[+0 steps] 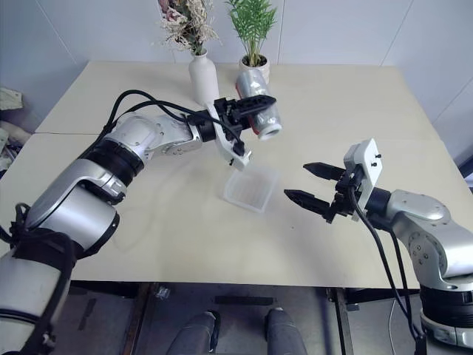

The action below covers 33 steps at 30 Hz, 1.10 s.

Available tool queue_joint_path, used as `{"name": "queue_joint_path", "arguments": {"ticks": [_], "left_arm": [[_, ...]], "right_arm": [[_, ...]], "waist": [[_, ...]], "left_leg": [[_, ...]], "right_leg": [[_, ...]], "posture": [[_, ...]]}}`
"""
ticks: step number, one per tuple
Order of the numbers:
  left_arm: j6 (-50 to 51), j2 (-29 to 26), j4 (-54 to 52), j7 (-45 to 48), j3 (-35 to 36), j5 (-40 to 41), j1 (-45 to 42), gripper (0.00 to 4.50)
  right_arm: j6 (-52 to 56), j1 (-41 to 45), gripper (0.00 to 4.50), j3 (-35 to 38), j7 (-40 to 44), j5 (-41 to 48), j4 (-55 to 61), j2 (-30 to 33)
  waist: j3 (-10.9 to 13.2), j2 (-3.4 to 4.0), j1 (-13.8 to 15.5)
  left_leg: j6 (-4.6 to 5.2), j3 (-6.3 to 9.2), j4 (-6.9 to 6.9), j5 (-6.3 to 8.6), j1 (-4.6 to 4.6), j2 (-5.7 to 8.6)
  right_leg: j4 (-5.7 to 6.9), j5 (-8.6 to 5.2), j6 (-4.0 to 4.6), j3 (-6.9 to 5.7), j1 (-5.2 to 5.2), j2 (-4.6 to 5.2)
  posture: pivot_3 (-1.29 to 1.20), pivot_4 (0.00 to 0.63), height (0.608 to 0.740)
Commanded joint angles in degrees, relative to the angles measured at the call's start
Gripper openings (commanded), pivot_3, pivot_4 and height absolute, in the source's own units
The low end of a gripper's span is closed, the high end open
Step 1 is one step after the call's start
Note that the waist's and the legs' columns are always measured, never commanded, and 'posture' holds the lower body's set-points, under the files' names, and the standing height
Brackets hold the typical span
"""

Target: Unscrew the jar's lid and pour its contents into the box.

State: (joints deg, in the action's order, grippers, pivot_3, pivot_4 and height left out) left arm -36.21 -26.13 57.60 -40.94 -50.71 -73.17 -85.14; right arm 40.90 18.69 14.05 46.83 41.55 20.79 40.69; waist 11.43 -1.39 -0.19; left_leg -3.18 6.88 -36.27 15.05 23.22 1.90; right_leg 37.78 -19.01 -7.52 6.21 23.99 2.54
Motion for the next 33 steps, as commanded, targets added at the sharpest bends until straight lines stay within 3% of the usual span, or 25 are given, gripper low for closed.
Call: {"name": "queue_joint_path", "arguments": {"ticks": [1, 10, 15, 18, 22, 23, 25, 27, 30, 33], "left_arm": [[4.1, 2.5, 6.0, -8.4, -5.9, -6.6, -1.3, 2.13], [7.3, 7.1, 14.3, -9.0, -7.2, -5.2, -3.9, 2.13], [3.7, 6.4, 14.7, -6.6, -2.9, 0.6, -4.8, 2.13], [-4.7, 3.6, 14.2, -1.3, 2.5, 7.8, -4.5, 2.13], [-17.0, 0.6, 14.7, 18.6, 14.9, 25.5, -0.5, 2.13], [-17.7, 1.0, 15.2, 30.7, 21.4, 35.3, 2.1, 2.13], [-10.7, 2.2, 11.6, 53.8, 34.7, 56.6, 8.1, 2.13], [0.0, 2.4, 4.3, 69.0, 43.4, 71.4, 14.0, 2.13], [9.1, 0.6, -7.9, 77.0, 48.5, 79.8, 22.3, 2.13], [24.4, -0.3, -19.6, 76.6, 53.7, 86.4, 30.0, 2.13]], "right_arm": [[0.6, -0.5, 4.46, 2.3, -3.3, 2.6, 3.7, -1.3], [2.0, -0.7, 4.46, 2.9, -6.7, 6.8, 5.5, -2.4], [1.9, -0.3, 4.46, 2.5, -6.4, 7.1, 5.0, -1.8], [1.9, -0.1, 4.46, 1.9, -5.5, 6.9, 4.4, -1.4], [1.9, -0.1, 4.46, 1.0, -3.4, 7.2, 3.8, -0.7], [1.6, 0.3, 4.46, 0.5, -2.6, 6.8, 3.4, -0.5], [0.6, 1.3, 4.46, -0.5, -1.0, 5.7, 2.4, -0.2], [-0.6, 2.4, 4.46, -1.4, 0.7, 4.7, 1.5, 0.2], [-1.9, 4.2, 4.46, -2.4, 3.4, 4.0, 0.2, 0.7], [-4.1, 5.9, 4.46, -4.8, 7.0, 1.6, -1.1, 1.9]], "waist": [[0.0, -0.01, 0.0], [0.1, -0.19, 0.2], [0.1, -0.19, 0.2], [0.1, -0.19, 0.1], [0.1, -0.19, 0.0], [0.1, -0.19, 0.0], [0.1, -0.12, 0.0], [0.1, -0.12, -0.1], [0.1, -0.12, -0.9], [0.1, -0.12, -1.4]], "left_leg": [[0.04, -0.01, 0.00, -0.03, -0.02, 0.03], [0.10, 0.04, 0.00, -0.18, 0.06, 0.20], [0.09, 0.04, 0.00, -0.18, 0.05, 0.20], [0.08, 0.04, -0.01, -0.19, 0.05, 0.19], [0.04, 0.01, 0.03, -0.21, 0.02, 0.17], [0.02, 0.01, 0.03, -0.22, 0.00, 0.17], [0.01, -0.01, 0.00, -0.24, -0.01, 0.19], [0.05, -0.03, -0.07, -0.28, 0.00, 0.19], [0.03, 0.08, -0.14, -0.31, 0.00, 0.09], [-0.01, 0.25, -0.24, -0.33, 0.01, 0.05]], "right_leg": [[0.03, 0.01, -0.02, 0.01, -0.01, 0.01], [0.05, 0.09, -0.16, 0.02, 0.00, 0.13], [0.05, 0.09, -0.16, 0.01, 0.00, 0.13], [0.07, 0.09, -0.16, 0.01, 0.00, 0.13], [0.10, 0.10, -0.16, 0.02, 0.03, 0.11], [0.11, 0.10, -0.15, 0.01, 0.03, 0.12], [0.13, 0.10, -0.15, 0.01, 0.01, 0.14], [0.21, 0.11, -0.13, 0.01, 0.01, 0.16], [0.32, 0.15, -0.06, -0.04, 0.03, 0.10], [0.41, 0.16, -0.05, -0.12, 0.03, 0.10]], "posture": [[0.00, 0.150, 0.740], [0.00, 0.150, 0.740], [0.00, 0.150, 0.740], [0.00, 0.150, 0.740], [0.00, 0.150, 0.740], [0.00, 0.150, 0.740], [0.00, 0.150, 0.740], [0.00, 0.150, 0.740], [0.00, 0.150, 0.740], [0.00, 0.150, 0.740]]}}
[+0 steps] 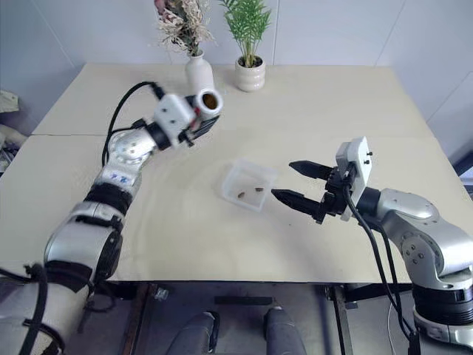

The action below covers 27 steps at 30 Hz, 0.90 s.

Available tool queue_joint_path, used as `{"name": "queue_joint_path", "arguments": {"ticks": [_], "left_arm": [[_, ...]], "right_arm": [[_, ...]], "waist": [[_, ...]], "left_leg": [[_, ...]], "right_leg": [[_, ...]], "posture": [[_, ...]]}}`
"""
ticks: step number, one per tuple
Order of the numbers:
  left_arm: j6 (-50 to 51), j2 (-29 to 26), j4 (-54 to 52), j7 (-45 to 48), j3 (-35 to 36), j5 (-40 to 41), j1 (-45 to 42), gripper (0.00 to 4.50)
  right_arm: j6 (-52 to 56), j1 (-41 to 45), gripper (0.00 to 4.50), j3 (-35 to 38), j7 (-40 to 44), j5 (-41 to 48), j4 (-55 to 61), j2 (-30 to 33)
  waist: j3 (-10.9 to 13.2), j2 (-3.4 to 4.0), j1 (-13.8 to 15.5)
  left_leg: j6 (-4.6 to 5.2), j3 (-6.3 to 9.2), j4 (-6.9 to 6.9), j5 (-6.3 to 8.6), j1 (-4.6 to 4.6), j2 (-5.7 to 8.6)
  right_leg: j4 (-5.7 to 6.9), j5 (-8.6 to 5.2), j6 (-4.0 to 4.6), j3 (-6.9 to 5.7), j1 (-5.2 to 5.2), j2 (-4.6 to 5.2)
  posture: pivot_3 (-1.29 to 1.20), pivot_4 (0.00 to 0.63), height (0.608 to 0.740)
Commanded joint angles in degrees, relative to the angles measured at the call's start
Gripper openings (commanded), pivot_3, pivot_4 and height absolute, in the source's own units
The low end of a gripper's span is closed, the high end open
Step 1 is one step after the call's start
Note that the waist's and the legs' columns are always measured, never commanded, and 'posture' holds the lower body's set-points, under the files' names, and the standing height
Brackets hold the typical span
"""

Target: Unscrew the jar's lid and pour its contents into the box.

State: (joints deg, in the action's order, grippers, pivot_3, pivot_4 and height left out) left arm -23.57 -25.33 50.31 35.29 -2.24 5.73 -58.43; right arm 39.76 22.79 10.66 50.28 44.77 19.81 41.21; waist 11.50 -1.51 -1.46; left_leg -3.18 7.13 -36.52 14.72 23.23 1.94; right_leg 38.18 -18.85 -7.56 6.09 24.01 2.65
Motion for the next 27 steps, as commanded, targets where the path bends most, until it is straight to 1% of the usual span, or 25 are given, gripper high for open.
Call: {"name": "queue_joint_path", "arguments": {"ticks": [1, 4, 6, 9, 11, 16, 18, 19, 24, 27], "left_arm": [[16.6, -1.8, -16.3, -0.5, 7.1, 9.3, 6.5, 2.13], [27.5, -3.1, -27.1, -5.2, 12.4, 12.7, 15.6, 2.13], [30.4, -3.9, -31.1, -7.7, 14.5, 12.7, 19.4, 2.13], [36.7, -4.2, -33.7, -11.3, 17.4, 13.4, 22.3, 2.13], [38.0, -4.3, -33.1, -14.9, 20.4, 13.4, 23.8, 2.13], [35.1, -4.4, -27.9, -19.9, 23.7, 11.1, 25.7, 2.13], [29.4, -3.8, -23.3, -21.8, 24.9, 10.1, 25.3, 2.13], [26.8, -3.5, -21.4, -22.2, 25.4, 10.1, 24.9, 2.13], [21.4, -3.8, -10.3, -23.7, 24.5, 8.1, 20.3, 2.13], [18.0, -3.5, -5.9, -23.2, 24.2, 7.8, 18.0, 2.13]], "right_arm": [[-3.9, 2.8, 4.46, -2.6, 4.9, -2.6, -0.8, 1.6], [-6.1, 6.5, 4.46, -5.8, 8.5, -4.5, -2.3, 1.6], [-7.0, 8.4, 4.46, -7.2, 10.2, -4.9, -2.5, 1.0], [-8.0, 10.5, 4.46, -8.4, 10.8, -5.4, -2.7, -0.3], [-9.8, 12.1, 4.46, -9.4, 10.5, -6.6, -2.1, -1.8], [-11.8, 13.4, 4.46, -9.9, 10.6, -6.4, -1.0, -4.5], [-13.0, 12.9, 4.46, -10.0, 10.7, -7.0, -1.3, -5.1], [-13.7, 12.7, 4.46, -10.1, 10.5, -7.5, -1.5, -5.5], [-15.2, 11.8, 4.46, -9.8, 10.1, -8.5, -2.3, -6.3], [-15.3, 11.2, 4.46, -9.7, 9.7, -8.9, -2.3, -6.4]], "waist": [[0.0, 0.00, -0.2], [0.0, 0.01, -0.8], [0.0, 0.01, -1.2], [0.0, 0.01, -0.8], [0.0, 0.01, -0.3], [0.0, 0.01, -0.1], [0.0, 0.00, 0.0], [0.0, 0.00, 0.0], [0.0, 0.00, 0.3], [0.0, 0.00, 0.2]], "left_leg": [[0.00, 0.01, -0.08, 0.00, 0.01, -0.07], [0.01, -0.04, -0.30, 0.01, -0.07, -0.21], [0.00, -0.01, -0.47, 0.01, -0.08, -0.30], [-0.09, 0.09, -0.58, -0.05, -0.10, -0.38], [-0.12, 0.14, -0.59, -0.12, -0.13, -0.45], [-0.14, 0.11, -0.57, -0.18, -0.43, -0.50], [-0.14, 0.12, -0.55, -0.18, -0.42, -0.51], [-0.14, 0.12, -0.54, -0.18, -0.41, -0.51], [-0.14, 0.14, -0.49, -0.18, -0.24, -0.50], [-0.13, 0.13, -0.49, -0.18, -0.23, -0.34]], "right_leg": [[0.04, 0.00, 0.00, 0.00, 0.00, 0.01], [0.27, 0.00, 0.00, 0.12, -0.02, 0.01], [0.44, 0.03, 0.04, 0.11, -0.02, -0.04], [0.50, 0.18, 0.18, -0.07, -0.06, -0.11], [0.41, 0.38, 0.24, -0.16, -0.15, -0.20], [0.06, 0.61, 0.23, -0.19, -0.55, -0.22], [-0.09, 0.68, 0.21, -0.19, -0.58, -0.23], [-0.15, 0.70, 0.19, -0.20, -0.59, -0.22], [-0.33, 0.73, 0.16, -0.25, -0.49, -0.18], [-0.33, 0.74, 0.15, -0.24, -0.49, -0.17]], "posture": [[0.00, 0.150, 0.740], [0.00, 0.150, 0.740], [0.00, 0.150, 0.740], [0.00, 0.150, 0.740], [0.00, 0.150, 0.740], [0.00, 0.150, 0.740], [0.00, 0.150, 0.740], [0.00, 0.150, 0.740], [0.00, 0.150, 0.740], [0.00, 0.150, 0.740]]}}
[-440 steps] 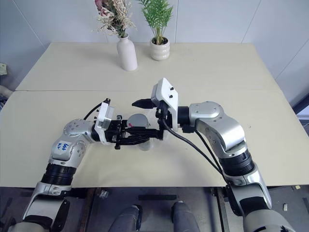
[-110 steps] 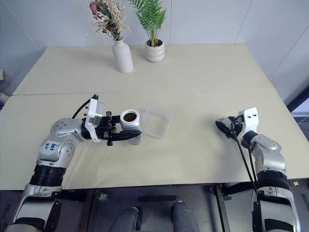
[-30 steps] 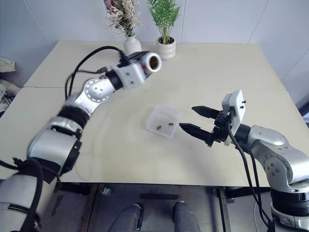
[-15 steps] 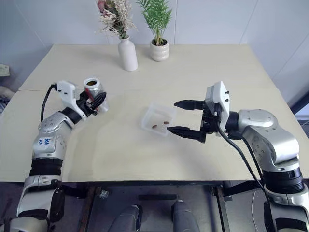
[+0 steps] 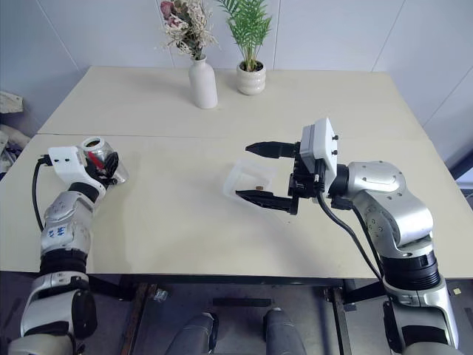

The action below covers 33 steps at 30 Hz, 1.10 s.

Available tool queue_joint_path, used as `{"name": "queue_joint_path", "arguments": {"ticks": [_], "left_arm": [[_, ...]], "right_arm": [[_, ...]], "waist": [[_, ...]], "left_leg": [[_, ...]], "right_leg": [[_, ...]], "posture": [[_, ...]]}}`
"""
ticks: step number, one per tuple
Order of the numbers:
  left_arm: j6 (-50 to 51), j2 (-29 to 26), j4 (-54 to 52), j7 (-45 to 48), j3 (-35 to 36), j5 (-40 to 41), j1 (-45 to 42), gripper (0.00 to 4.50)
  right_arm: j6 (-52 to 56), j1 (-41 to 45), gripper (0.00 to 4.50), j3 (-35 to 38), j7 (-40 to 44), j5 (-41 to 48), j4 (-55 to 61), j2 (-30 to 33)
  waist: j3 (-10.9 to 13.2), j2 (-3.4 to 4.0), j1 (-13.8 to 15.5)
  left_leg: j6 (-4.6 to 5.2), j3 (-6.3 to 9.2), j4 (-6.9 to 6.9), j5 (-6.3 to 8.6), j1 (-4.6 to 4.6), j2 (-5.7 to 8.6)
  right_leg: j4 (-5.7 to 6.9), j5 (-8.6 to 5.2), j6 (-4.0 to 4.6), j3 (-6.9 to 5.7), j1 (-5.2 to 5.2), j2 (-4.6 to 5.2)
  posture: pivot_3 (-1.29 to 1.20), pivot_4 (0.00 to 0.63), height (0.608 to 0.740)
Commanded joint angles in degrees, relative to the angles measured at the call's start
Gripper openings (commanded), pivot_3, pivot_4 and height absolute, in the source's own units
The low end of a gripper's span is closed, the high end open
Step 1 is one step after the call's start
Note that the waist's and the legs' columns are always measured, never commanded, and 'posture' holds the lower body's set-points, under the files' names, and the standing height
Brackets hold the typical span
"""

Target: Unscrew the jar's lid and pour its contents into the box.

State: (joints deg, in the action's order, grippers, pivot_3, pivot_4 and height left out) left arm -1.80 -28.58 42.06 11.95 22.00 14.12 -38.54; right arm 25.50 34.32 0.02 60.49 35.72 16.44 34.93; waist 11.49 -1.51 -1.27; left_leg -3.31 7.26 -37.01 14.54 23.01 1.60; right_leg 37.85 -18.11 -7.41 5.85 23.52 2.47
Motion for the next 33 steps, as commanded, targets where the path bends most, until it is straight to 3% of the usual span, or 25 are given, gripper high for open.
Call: {"name": "queue_joint_path", "arguments": {"ticks": [1, 6, 14, 26, 33], "left_arm": [[-5.0, -0.1, 3.5, 0.5, -0.2, -0.8, -2.5, 2.13], [-6.6, 0.6, 5.9, 1.9, 0.7, 1.0, -3.4, 2.13], [-6.8, -0.6, -0.1, 3.4, 1.1, 1.7, -0.4, 4.46], [-1.6, -4.6, -22.1, 6.2, 2.6, 2.8, 12.1, 4.46], [1.8, -11.2, -39.1, 12.5, 5.5, 3.0, 28.2, 4.46]], "right_arm": [[-1.1, -0.7, 4.46, 1.0, -0.6, 0.0, 1.1, -0.2], [-0.9, -1.6, 4.46, 1.4, -1.3, -0.1, 1.4, 0.1], [0.2, -3.1, 4.50, 2.0, -1.3, 0.7, 2.3, 1.0], [1.0, -5.1, 4.50, 2.7, -0.8, 1.5, 3.5, 2.0], [2.2, -8.0, 4.50, 6.2, -0.3, 3.1, 4.3, 5.9]], "waist": [[0.0, 0.00, -0.1], [0.0, 0.00, -0.5], [0.0, 0.00, -0.3], [0.0, 0.00, -0.4], [0.0, 0.00, -0.2]], "left_leg": [[0.00, 0.00, 0.01, 0.00, 0.00, 0.09], [0.00, -0.03, 0.11, 0.00, 0.05, 0.07], [0.00, -0.02, 0.10, 0.00, 0.06, 0.05], [0.00, -0.05, 0.18, 0.00, 0.05, -0.27], [-0.01, -0.12, 0.61, 0.01, -0.01, -0.37]], "right_leg": [[-0.02, 0.00, 0.00, 0.00, 0.00, 0.00], [-0.02, 0.00, 0.00, 0.04, 0.13, 0.00], [-0.02, 0.00, 0.00, 0.05, 0.12, 0.02], [-0.08, 0.00, 0.01, 0.08, 0.12, 0.04], [-0.34, -0.01, 0.09, 0.15, 0.15, 0.14]], "posture": [[0.00, 0.150, 0.740], [0.00, 0.150, 0.740], [0.00, 0.150, 0.740], [0.00, 0.150, 0.740], [0.00, 0.150, 0.740]]}}
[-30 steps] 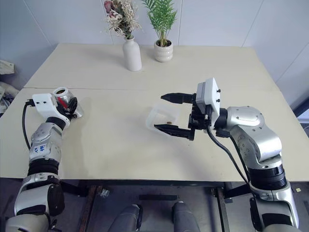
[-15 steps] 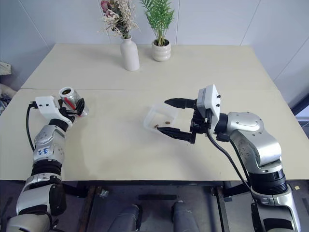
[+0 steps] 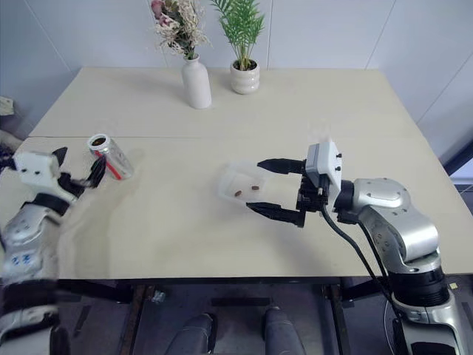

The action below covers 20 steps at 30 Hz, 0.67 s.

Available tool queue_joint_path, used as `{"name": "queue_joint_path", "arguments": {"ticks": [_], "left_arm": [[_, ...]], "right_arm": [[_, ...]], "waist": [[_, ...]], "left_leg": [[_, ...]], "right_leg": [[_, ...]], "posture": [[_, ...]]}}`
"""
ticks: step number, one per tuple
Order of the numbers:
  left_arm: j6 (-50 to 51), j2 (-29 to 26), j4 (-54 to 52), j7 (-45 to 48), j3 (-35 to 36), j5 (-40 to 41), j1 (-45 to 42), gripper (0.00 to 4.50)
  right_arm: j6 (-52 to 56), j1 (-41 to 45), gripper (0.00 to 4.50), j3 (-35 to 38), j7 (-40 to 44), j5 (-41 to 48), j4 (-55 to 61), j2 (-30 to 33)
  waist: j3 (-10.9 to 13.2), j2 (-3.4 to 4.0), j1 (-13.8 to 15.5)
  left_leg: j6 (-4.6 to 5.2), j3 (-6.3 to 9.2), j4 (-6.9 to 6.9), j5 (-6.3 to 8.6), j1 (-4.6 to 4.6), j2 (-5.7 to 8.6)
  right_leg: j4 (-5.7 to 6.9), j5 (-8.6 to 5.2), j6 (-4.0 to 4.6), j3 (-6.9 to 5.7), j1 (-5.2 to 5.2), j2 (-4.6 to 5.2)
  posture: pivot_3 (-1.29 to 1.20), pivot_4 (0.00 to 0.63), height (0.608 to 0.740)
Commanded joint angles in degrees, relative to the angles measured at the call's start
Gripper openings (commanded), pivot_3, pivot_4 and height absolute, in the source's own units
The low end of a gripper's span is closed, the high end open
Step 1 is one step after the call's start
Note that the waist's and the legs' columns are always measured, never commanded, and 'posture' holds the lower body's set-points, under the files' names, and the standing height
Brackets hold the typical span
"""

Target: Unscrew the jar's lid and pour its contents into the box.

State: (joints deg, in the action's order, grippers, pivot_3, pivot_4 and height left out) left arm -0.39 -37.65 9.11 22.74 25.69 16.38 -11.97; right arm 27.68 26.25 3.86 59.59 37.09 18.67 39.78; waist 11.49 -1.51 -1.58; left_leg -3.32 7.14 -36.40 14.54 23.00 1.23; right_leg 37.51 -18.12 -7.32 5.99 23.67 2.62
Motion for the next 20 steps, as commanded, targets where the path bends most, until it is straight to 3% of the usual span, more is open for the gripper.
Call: {"name": "queue_joint_path", "arguments": {"ticks": [1, 5, 8, 15, 20], "left_arm": [[0.2, -2.8, -7.6, 3.1, 1.9, 1.0, 2.8, 4.46], [1.6, -8.4, -19.5, 19.6, -0.7, 7.8, 10.4, 4.46], [1.4, -11.4, -20.9, 26.7, -1.8, 9.7, 11.5, 4.46], [1.8, -12.8, -17.9, 35.6, -3.1, 12.0, 9.4, 4.46], [2.4, -11.8, -18.0, 35.7, -4.0, 11.4, 8.9, 4.46]], "right_arm": [[0.2, -0.2, 4.50, 2.7, 0.6, 2.0, 2.3, 1.5], [0.8, -1.5, 4.50, 6.5, 2.3, 3.9, 1.5, 4.3], [-0.4, -3.1, 4.50, 6.1, 5.4, 1.9, 0.9, 7.8], [-2.2, -7.5, 4.50, 7.9, 7.5, 0.6, 2.4, 11.2], [-2.1, -10.4, 4.50, 10.0, 5.9, 0.6, 3.0, 11.8]], "waist": [[0.0, 0.00, 0.3], [0.0, 0.01, 0.3], [0.0, 0.04, 0.3], [0.1, 0.15, -0.2], [0.1, 0.15, -0.1]], "left_leg": [[-0.01, 0.05, 0.01, 0.00, -0.01, -0.03], [0.00, 0.00, 0.15, -0.01, -0.02, 0.00], [0.05, -0.04, 0.33, -0.04, -0.03, 0.01], [0.03, -0.12, 0.47, -0.01, -0.06, -0.06], [0.05, -0.12, 0.42, 0.00, -0.04, -0.05]], "right_leg": [[-0.01, 0.00, 0.04, -0.07, -0.02, 0.00], [-0.20, -0.01, 0.08, -0.10, -0.10, -0.01], [-0.46, -0.01, 0.08, -0.10, -0.14, 0.02], [-0.51, -0.04, 0.16, -0.09, -0.09, -0.14], [-0.52, -0.04, 0.14, -0.08, -0.11, -0.16]], "posture": [[0.00, 0.150, 0.740], [0.00, 0.150, 0.740], [0.00, 0.150, 0.740], [0.00, 0.150, 0.740], [0.00, 0.150, 0.740]]}}
